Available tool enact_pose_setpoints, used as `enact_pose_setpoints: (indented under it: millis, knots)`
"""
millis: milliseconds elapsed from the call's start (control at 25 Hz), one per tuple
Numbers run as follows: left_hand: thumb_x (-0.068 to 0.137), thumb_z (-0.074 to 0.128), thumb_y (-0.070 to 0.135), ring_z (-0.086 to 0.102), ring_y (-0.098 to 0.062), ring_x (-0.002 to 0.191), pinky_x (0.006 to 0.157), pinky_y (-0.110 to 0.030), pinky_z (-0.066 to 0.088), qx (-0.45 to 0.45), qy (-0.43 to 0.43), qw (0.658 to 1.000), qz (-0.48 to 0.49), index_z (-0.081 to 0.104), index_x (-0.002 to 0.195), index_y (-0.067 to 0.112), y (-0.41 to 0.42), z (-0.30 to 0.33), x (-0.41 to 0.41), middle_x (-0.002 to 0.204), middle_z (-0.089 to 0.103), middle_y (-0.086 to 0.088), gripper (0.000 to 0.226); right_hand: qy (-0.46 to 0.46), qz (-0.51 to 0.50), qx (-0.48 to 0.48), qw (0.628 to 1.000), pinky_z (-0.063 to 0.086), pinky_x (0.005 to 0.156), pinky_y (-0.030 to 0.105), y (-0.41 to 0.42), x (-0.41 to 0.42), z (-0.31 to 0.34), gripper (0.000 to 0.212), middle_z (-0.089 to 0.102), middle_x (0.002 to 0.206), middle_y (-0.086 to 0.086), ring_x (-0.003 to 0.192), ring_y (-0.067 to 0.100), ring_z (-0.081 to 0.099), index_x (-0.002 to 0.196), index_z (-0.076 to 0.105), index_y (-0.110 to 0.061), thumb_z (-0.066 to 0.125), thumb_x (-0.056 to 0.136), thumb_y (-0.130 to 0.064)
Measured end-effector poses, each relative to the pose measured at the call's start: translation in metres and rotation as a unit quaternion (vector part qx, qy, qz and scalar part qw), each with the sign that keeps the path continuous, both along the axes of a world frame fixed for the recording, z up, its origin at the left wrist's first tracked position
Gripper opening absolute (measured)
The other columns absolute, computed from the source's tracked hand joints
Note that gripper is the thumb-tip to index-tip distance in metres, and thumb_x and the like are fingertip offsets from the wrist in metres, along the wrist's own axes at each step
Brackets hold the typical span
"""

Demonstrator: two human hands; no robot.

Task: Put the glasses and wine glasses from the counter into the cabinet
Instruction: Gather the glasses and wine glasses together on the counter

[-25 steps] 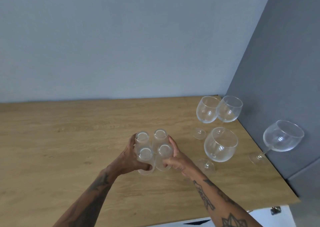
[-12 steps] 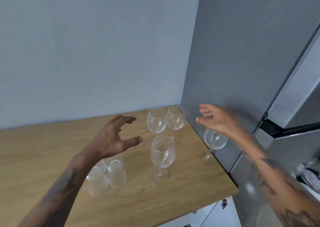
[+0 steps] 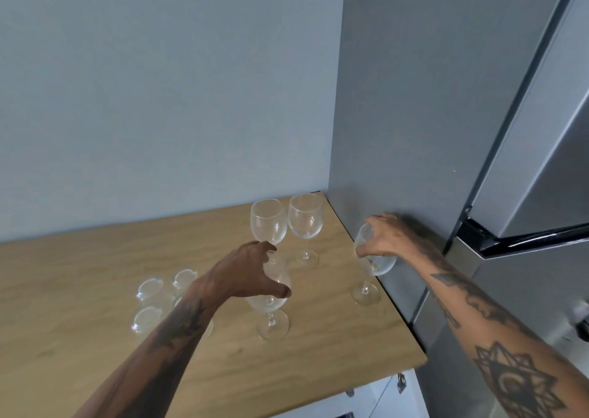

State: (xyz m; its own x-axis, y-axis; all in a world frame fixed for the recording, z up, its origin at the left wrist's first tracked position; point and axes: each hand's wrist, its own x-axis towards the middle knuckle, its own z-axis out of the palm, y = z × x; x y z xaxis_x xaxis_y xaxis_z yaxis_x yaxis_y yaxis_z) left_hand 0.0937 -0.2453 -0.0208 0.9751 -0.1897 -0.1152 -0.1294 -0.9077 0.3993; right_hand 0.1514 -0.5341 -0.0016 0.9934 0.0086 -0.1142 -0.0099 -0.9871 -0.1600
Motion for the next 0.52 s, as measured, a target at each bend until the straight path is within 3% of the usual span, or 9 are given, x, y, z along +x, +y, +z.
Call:
enact_pose_setpoints:
  millis: [80, 240, 360, 520]
  knots:
    - [0.049, 0.078, 0.066, 0.059, -0.010, 0.106, 0.085, -0.027, 0.047, -0.005, -0.005, 1.000, 0.021, 0.048, 0.141, 0.029, 0.012, 0.000, -0.002, 0.126, 0.061, 0.011, 0.103, -0.004, 0.031, 0.008, 0.999, 0.045, 0.081, 0.028, 0.017, 0.001, 0.002, 0.070, 0.062, 0.123, 0.009, 0.114, 0.026, 0.057, 0.119, 0.061, -0.013, 0.080, 0.061, -0.048]
    - [0.053, 0.080, 0.063, 0.059, -0.012, 0.111, 0.087, -0.027, 0.046, 0.000, -0.011, 0.999, 0.053, 0.048, 0.140, 0.028, 0.039, 0.002, -0.008, 0.127, 0.062, 0.009, 0.099, 0.020, 0.120, 0.047, 0.992, 0.049, 0.099, 0.038, 0.076, -0.018, 0.004, 0.083, 0.055, 0.132, 0.008, 0.124, 0.027, 0.052, 0.135, 0.053, -0.014, 0.078, 0.064, -0.050]
    - [0.054, 0.081, 0.063, 0.057, -0.009, 0.106, 0.087, -0.028, 0.047, -0.002, -0.009, 0.997, 0.077, 0.047, 0.139, 0.030, 0.051, 0.002, -0.016, 0.125, 0.060, 0.012, 0.098, 0.031, 0.169, 0.056, 0.984, 0.051, 0.097, 0.042, 0.121, -0.034, 0.002, 0.082, 0.053, 0.130, 0.008, 0.121, 0.029, 0.051, 0.135, 0.050, -0.013, 0.077, 0.066, -0.047]
    - [0.058, 0.084, 0.060, 0.058, -0.012, 0.115, 0.093, -0.029, 0.049, -0.007, -0.030, 0.997, 0.067, 0.046, 0.141, 0.025, 0.050, -0.001, -0.021, 0.129, 0.059, 0.008, 0.097, 0.030, 0.188, 0.061, 0.980, 0.050, 0.098, 0.041, 0.148, -0.040, 0.001, 0.082, 0.052, 0.133, 0.009, 0.123, 0.029, 0.049, 0.138, 0.048, -0.011, 0.077, 0.068, -0.044]
